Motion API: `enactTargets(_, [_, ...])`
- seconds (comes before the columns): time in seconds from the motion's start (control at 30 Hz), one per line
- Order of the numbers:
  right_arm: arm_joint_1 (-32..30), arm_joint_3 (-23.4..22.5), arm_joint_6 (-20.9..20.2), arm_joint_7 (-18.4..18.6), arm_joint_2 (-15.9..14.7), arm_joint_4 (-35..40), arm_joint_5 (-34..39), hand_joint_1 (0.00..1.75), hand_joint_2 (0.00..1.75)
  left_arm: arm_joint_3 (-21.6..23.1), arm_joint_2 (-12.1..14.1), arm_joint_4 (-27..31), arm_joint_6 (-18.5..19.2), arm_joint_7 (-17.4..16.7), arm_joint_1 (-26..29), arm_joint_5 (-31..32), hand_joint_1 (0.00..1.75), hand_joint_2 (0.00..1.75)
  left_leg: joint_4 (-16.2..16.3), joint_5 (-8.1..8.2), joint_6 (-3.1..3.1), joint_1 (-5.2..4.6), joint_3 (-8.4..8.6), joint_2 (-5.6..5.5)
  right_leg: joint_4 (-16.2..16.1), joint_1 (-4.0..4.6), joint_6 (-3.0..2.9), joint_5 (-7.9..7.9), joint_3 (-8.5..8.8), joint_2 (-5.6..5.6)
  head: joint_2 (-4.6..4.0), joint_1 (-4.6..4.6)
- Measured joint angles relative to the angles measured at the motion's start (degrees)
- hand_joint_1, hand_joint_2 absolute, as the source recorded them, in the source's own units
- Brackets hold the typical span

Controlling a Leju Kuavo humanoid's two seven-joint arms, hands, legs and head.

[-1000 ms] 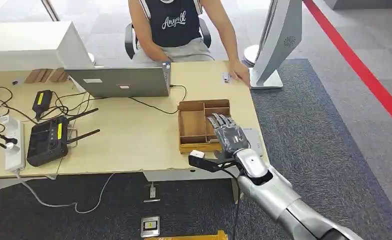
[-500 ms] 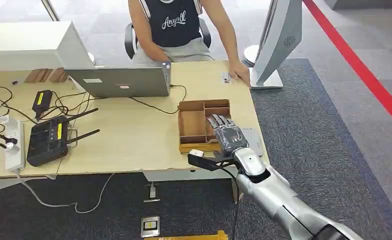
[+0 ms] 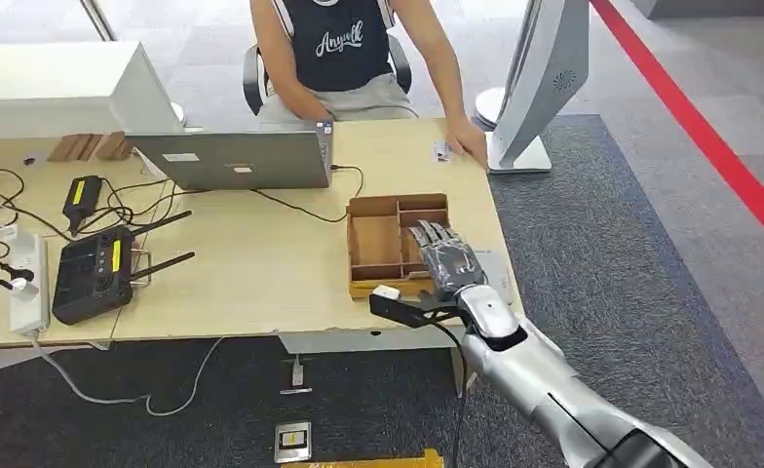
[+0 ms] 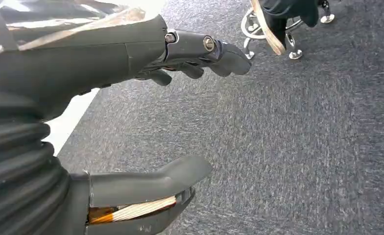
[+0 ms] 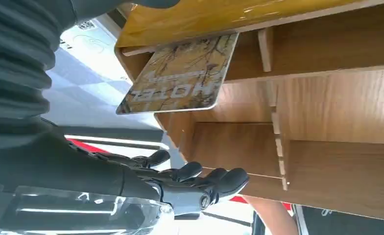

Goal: Pass the card to the sensor for recognition and then transmit it.

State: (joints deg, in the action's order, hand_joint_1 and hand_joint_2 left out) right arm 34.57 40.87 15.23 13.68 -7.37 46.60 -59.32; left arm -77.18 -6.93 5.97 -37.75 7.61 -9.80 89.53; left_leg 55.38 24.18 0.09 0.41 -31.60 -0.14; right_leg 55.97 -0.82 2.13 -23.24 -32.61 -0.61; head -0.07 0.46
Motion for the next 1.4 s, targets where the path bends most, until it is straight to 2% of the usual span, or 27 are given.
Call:
enactTargets(0.5, [0.19,-1.27,0.77,0.42,-0.42,-1.97,0.61,0.00,1.75,-0.66,-0.02,0.00,0.00,0.11,-0.01,0.41,0.00,1.75,0.00,0.00,0.00,0.00,0.01,0.00,0.00,0.00,0.00,0.00,0.00,0.00,0.00,0.00])
enactTargets(0.53, [0.17,-1.33,0.88,0.46,-0.48,-2.06,0.70,0.10,1.75,-0.68,-0.02,0.00,0.00,0.13,-0.01,0.42,0.00,1.75,0.00,0.00,0.00,0.00,0.01,0.00,0.00,0.00,0.00,0.00,0.00,0.00,0.00,0.00])
enactTargets(0.57, [0.17,-1.40,0.94,0.46,-0.50,-2.14,0.72,1.62,1.75,-0.68,-0.02,0.00,0.00,0.13,-0.01,0.41,0.00,1.75,0.00,0.00,0.00,0.00,0.01,0.00,0.00,0.00,0.00,0.00,0.00,0.00,0.00,0.00])
enactTargets(0.63, [0.16,-1.71,1.10,0.44,-0.72,-2.25,1.05,1.75,1.75,-0.68,-0.02,0.00,0.00,0.02,0.00,0.41,0.00,1.75,0.00,0.00,0.00,0.00,0.00,0.00,0.00,0.00,0.00,0.00,0.00,0.00,0.00,0.00])
enactTargets(0.77, [0.04,-1.88,1.29,0.15,-0.81,-2.56,1.18,1.75,1.75,-0.68,-0.02,0.00,0.00,-0.28,0.00,0.42,0.00,1.75,0.00,0.00,0.00,0.00,0.00,0.00,0.00,0.00,0.00,0.00,0.00,0.00,0.00,0.00])
enactTargets(0.87, [0.08,-2.08,1.44,-0.35,-0.81,-2.69,1.23,1.62,1.75,-0.68,-0.13,0.02,0.00,-0.55,0.00,0.44,0.00,1.75,0.00,0.00,0.00,0.00,0.00,0.00,0.00,0.00,0.00,0.00,0.00,0.00,0.00,0.00])
enactTargets(0.9, [0.11,-2.08,1.55,-0.39,-0.76,-2.78,1.23,1.68,1.75,-0.68,-0.20,0.02,0.00,-0.72,0.00,0.44,0.00,1.75,0.00,0.00,0.00,0.00,0.01,0.00,0.00,0.00,0.00,0.00,0.00,0.00,0.00,0.00])
enactTargets(1.13, [0.41,-2.12,2.25,-0.83,-0.31,-3.26,1.20,1.69,1.75,-0.68,-0.48,0.09,0.00,-1.16,0.01,0.44,0.00,1.75,0.00,0.00,0.00,0.00,0.00,0.00,0.00,0.00,0.00,0.00,0.01,0.00,0.00,0.00])
enactTargets(1.4, [0.67,-2.14,2.38,-1.07,0.04,-3.56,1.12,1.48,1.75,-0.68,-0.55,0.11,0.00,-1.25,0.01,0.42,0.00,1.75,0.00,0.00,0.00,0.00,0.00,0.00,0.00,0.00,0.00,0.00,0.01,0.00,0.00,0.00])
